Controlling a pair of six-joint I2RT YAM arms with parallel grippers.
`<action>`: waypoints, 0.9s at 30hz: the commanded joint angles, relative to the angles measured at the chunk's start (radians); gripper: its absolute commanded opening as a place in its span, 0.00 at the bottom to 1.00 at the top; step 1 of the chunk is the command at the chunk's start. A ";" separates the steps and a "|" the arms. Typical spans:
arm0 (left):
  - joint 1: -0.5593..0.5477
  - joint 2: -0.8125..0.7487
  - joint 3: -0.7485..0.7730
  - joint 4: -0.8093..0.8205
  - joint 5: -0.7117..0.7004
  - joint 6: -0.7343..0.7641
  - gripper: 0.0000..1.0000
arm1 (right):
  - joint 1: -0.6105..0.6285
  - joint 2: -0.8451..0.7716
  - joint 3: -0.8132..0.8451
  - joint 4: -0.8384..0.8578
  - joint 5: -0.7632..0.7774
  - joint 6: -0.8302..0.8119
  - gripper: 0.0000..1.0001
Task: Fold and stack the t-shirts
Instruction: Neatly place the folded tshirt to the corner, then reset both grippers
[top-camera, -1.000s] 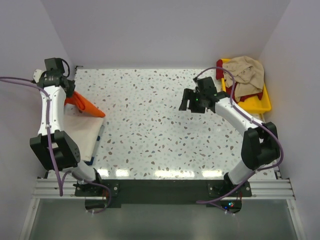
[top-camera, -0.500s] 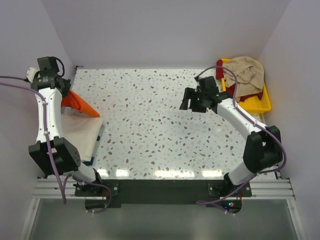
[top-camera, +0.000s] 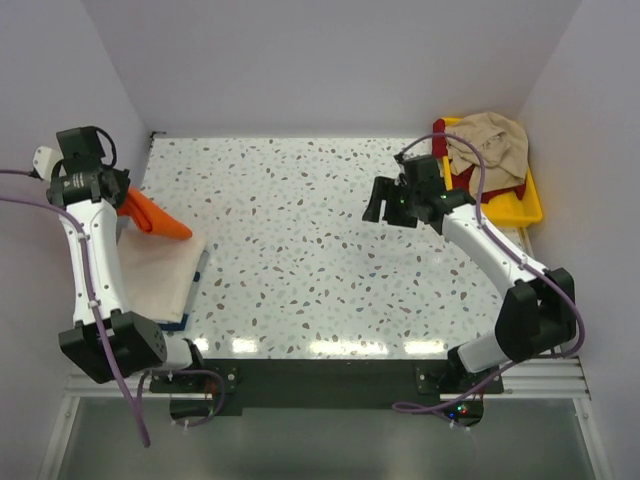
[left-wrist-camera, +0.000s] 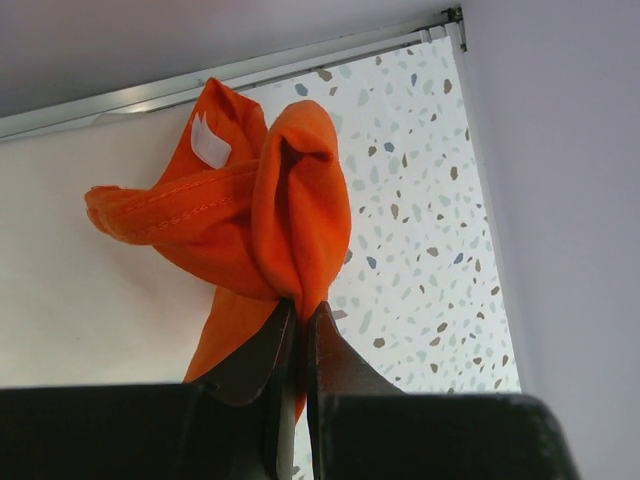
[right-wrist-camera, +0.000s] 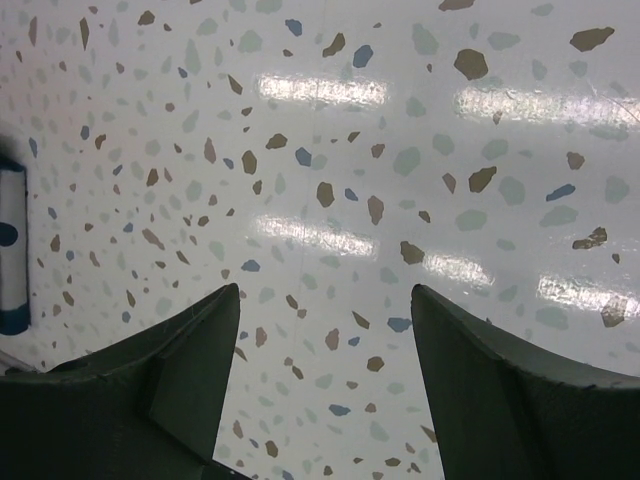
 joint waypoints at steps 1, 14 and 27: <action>0.022 -0.086 -0.057 0.002 -0.022 0.032 0.00 | 0.011 -0.049 -0.024 -0.014 -0.001 -0.005 0.73; 0.036 -0.353 -0.390 0.002 -0.134 0.047 1.00 | 0.056 -0.119 -0.136 0.004 -0.029 -0.023 0.73; -0.212 -0.286 -0.468 0.155 -0.076 0.105 1.00 | 0.059 -0.128 -0.144 0.042 -0.040 -0.008 0.76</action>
